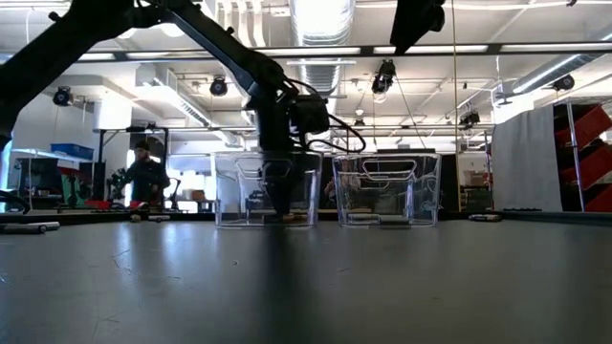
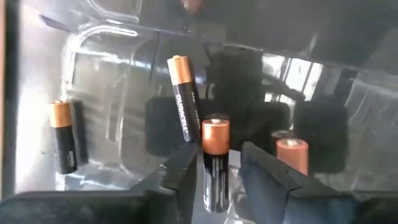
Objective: Sort batteries
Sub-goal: Put the white battery into the right transparent bin
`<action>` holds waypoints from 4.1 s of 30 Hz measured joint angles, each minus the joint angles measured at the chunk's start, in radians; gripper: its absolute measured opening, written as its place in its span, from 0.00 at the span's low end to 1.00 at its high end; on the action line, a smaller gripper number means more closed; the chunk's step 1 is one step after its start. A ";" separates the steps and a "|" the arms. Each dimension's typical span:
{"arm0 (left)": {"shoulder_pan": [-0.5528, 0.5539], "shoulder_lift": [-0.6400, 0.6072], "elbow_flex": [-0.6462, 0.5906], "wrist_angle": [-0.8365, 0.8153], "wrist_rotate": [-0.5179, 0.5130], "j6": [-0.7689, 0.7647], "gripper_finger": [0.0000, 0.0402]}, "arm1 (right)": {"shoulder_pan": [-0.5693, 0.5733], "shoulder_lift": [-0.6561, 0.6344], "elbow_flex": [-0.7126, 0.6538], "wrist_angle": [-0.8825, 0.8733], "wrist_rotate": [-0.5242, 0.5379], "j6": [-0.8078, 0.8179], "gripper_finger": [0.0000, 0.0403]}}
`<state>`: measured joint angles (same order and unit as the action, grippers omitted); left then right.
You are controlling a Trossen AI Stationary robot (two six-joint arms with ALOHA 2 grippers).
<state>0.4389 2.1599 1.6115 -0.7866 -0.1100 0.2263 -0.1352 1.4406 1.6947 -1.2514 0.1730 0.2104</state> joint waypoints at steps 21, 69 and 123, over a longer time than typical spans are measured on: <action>-0.150 -0.729 -0.454 -0.328 0.105 -0.581 0.36 | -0.014 0.000 -0.002 0.062 0.003 -0.072 0.60; -0.391 -0.601 -0.967 -0.223 0.192 -0.577 0.12 | 0.072 0.001 -0.014 0.139 -0.060 0.199 0.56; -0.280 -0.929 -0.564 1.045 0.154 -0.680 0.02 | 0.012 0.012 -0.119 0.883 -0.247 0.015 0.63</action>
<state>0.1589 1.2312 1.0474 0.2584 0.0436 -0.4534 -0.1237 1.4526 1.5761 -0.3681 -0.0739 0.2256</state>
